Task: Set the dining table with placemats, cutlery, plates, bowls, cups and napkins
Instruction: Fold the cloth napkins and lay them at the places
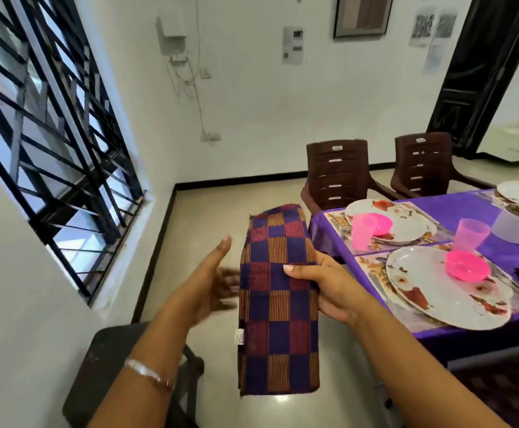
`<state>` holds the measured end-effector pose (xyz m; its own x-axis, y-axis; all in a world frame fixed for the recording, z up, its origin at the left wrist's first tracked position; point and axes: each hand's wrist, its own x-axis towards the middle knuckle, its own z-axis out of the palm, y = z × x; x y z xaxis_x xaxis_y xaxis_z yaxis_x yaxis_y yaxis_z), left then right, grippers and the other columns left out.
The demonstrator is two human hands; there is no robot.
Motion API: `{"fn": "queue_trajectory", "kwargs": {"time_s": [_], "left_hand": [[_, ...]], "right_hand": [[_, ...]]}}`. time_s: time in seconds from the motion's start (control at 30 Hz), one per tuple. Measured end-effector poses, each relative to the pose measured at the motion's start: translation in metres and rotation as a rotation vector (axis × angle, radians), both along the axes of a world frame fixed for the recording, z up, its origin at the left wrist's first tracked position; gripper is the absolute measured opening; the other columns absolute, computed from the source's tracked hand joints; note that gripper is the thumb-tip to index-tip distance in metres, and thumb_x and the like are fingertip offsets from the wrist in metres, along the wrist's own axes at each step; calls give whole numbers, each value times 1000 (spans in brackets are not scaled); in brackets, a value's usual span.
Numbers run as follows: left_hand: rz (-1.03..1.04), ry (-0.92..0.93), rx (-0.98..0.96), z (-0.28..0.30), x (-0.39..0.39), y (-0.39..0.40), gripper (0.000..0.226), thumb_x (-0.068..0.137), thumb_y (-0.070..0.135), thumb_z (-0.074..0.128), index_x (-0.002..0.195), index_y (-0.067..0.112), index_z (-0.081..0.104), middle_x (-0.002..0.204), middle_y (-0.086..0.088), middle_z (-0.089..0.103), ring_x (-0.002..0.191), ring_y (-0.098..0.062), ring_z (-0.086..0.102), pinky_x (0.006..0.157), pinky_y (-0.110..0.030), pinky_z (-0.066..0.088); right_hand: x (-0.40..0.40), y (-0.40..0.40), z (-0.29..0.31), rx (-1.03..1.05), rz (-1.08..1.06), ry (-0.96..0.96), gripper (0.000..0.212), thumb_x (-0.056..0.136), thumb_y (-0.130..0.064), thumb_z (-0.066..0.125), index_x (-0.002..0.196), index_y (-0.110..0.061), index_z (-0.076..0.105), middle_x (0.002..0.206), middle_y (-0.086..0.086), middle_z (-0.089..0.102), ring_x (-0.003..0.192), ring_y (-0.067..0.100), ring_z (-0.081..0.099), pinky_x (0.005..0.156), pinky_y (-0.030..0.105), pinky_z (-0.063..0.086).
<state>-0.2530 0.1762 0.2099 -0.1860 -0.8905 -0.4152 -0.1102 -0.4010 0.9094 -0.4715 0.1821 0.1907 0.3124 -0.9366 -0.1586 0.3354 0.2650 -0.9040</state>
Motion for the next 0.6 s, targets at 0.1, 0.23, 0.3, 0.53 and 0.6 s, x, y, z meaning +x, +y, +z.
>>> {"fn": "queue_trajectory", "kwargs": {"time_s": [0.1,0.23,0.3,0.53,0.6], "left_hand": [[-79,169,116,-35,-5,30,64,87,65,36,72,11,67,65,-6,62,60,-17,62,65,-31,50],[-54,220,-9,-60,-6,30,32,87,26,60,115,11,63,110,-13,70,102,-28,68,82,-41,56],[-44,154,-38,-63,-2,26,31,85,12,65,116,10,62,108,-11,71,100,-27,69,78,-39,57],[37,98,-71,-74,-3,11,26,95,19,55,120,14,58,103,-8,73,96,-22,70,77,-33,57],[62,109,-65,-77,-4,1,25,95,22,55,119,14,58,102,-7,74,95,-21,71,75,-32,57]], "right_hand": [[3,5,-28,105,9,11,48,80,-1,66,126,-8,57,120,16,66,110,33,64,96,52,50],[6,12,-50,140,72,97,51,79,7,64,128,-5,55,122,18,64,112,35,62,99,58,45],[6,14,-54,127,115,153,50,81,9,63,127,-8,55,122,16,65,113,34,62,97,59,46],[8,5,-63,7,79,357,40,89,-4,61,124,-21,53,118,5,67,106,23,67,84,48,57],[8,-3,-67,-19,10,360,39,89,-7,62,124,-21,54,117,6,67,104,23,68,83,47,58]]}}
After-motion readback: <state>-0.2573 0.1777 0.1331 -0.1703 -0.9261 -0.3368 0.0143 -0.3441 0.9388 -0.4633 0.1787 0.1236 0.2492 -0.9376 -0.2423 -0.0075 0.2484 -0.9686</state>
